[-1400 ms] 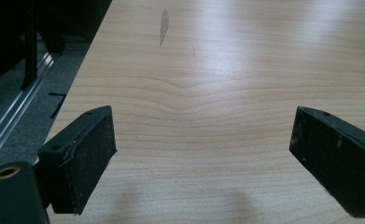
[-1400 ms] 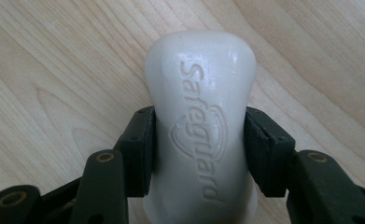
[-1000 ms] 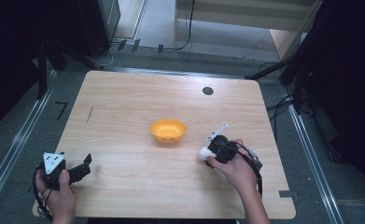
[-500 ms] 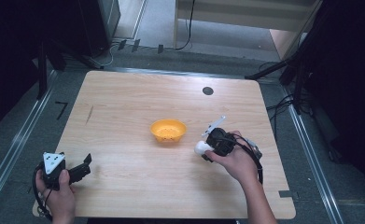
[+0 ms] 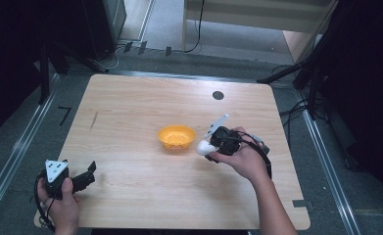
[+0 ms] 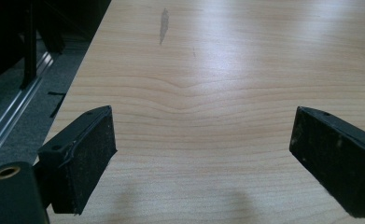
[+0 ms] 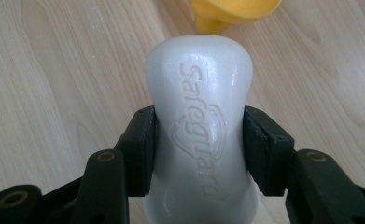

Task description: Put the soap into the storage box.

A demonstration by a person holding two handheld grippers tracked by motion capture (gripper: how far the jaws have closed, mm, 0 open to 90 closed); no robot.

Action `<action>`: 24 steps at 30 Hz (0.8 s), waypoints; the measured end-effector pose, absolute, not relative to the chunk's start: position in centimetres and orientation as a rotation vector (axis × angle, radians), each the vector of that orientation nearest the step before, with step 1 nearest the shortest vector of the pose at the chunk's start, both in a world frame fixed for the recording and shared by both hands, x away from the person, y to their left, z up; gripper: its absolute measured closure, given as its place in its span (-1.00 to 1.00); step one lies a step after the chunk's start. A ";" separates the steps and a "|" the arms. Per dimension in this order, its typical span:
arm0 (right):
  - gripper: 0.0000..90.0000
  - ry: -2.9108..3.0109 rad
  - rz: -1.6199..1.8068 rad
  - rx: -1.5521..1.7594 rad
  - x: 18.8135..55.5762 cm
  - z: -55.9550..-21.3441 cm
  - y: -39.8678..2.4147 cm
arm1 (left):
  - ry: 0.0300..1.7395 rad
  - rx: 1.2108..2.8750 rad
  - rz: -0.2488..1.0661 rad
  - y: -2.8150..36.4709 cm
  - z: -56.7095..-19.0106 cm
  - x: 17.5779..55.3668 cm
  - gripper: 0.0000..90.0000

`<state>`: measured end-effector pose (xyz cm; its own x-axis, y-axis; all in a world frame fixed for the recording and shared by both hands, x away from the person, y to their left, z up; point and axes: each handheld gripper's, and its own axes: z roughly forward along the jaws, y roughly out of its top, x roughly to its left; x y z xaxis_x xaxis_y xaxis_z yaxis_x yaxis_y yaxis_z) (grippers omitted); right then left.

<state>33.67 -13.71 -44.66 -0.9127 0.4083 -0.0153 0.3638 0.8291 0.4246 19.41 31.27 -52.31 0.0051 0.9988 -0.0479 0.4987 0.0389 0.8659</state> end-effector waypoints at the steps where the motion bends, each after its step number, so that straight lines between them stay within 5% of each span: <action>1: 0.12 2.913 0.639 0.613 33.8 -44.5 -13.6 | 1.588 1.554 0.868 31.3 -52.3 19.4 -0.84; 24: 0.12 2.926 0.674 0.411 36.1 -42.4 -10.0 | 1.595 1.550 0.860 31.3 -52.3 19.5 -0.84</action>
